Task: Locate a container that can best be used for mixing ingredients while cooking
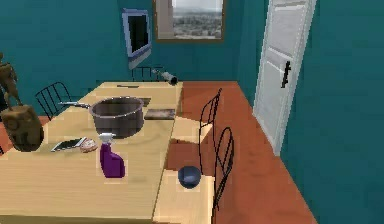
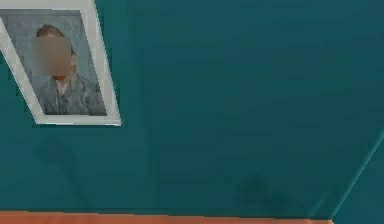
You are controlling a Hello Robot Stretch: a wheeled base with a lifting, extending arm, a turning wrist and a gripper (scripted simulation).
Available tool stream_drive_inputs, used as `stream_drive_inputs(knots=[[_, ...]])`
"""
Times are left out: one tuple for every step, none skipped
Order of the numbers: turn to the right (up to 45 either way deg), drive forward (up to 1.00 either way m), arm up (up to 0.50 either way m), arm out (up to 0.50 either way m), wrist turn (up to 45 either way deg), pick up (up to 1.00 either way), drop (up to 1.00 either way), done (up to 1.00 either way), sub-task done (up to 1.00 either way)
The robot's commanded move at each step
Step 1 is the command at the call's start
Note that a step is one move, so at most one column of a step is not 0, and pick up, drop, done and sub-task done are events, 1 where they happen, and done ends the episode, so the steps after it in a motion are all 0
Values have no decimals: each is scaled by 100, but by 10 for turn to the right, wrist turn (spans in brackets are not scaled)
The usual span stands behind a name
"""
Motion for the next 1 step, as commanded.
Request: stream_drive_inputs(knots=[[0,0,0,0,0,0,0,100,0]])
